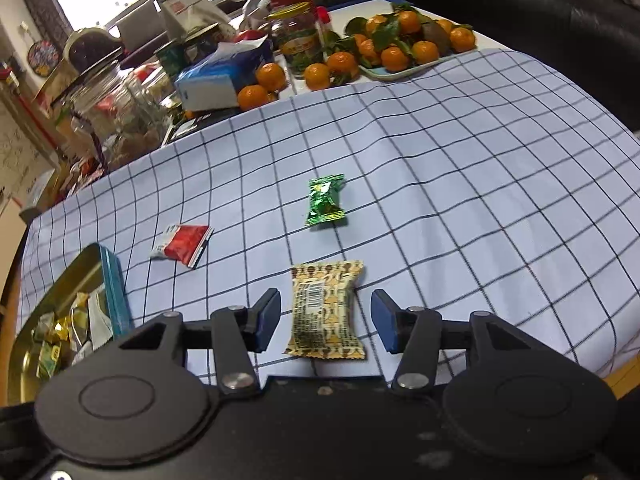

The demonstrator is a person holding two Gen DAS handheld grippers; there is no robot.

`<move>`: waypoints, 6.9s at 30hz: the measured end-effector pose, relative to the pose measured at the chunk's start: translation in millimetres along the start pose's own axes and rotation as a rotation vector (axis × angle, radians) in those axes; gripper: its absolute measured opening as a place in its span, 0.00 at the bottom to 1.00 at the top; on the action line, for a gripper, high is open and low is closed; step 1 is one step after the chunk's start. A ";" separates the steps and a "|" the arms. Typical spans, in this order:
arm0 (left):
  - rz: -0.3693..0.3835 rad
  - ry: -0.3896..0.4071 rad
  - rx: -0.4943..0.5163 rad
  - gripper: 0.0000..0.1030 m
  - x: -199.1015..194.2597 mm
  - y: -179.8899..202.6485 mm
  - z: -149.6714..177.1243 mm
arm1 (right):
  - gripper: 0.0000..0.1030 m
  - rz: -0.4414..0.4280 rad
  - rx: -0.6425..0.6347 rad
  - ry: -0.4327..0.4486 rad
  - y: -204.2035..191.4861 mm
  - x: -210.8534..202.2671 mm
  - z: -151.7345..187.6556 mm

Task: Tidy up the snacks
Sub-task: 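Lift the HAWTHORN STRIP packet with the left tool while the right tool opens over the brown packet, then grasp the brown patterned packet with the right tool while the left tool holds the HAWTHORN packet, then carry the HAWTHORN packet and brown packet over the gold tray with both tools, then open the left tool to drop the HAWTHORN packet while the right tool releases the brown packet, then move both tools back toward the red-and-white packet and green candy, then grasp the red-and-white packet with the left tool while the right tool approaches the green candy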

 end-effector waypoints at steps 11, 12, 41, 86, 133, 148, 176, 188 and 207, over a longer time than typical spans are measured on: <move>-0.008 -0.008 -0.064 0.28 1.1 -6.5 -4.9 | 0.54 0.137 -0.092 0.053 -10.1 19.4 17.2; -0.008 -0.008 -0.069 0.28 1.7 -5.9 -5.5 | 0.54 0.136 -0.101 0.052 -11.4 20.7 17.6; -0.052 0.057 0.051 0.28 -14.8 -5.5 -5.9 | 0.34 0.050 0.006 0.081 1.5 -14.8 -5.3; -0.350 0.072 -0.117 0.28 -40.8 -240.9 -76.8 | 0.34 -0.529 -0.352 0.003 -236.0 -44.7 3.9; -0.284 0.311 -0.186 0.48 -62.0 -210.1 -101.4 | 0.89 -0.566 -0.362 0.125 -270.9 -52.2 23.2; -0.218 0.378 -0.105 0.48 -65.0 -143.6 -118.6 | 0.92 -0.455 -0.306 0.184 -224.0 -44.2 -13.1; -0.156 0.378 0.146 0.48 -36.0 1.0 -110.6 | 0.89 -0.121 -0.244 0.080 -29.5 4.7 -45.8; -0.128 0.210 0.112 0.48 -4.0 20.0 -98.4 | 0.87 -0.145 -0.191 -0.001 -11.6 16.2 -46.5; -0.162 0.079 -0.062 0.48 26.0 -4.3 -98.0 | 0.84 -0.064 -0.100 -0.046 -11.6 56.3 -92.8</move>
Point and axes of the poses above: each gripper's, at about its wrist camera, not at the fingertips, and x roughly the way its jaws point, y to its right, z to its underside, the point moved 8 cm from there along x, roughly the way its jaws point, and after that the axes turned 12 degrees about y, right-handed, at the moved point
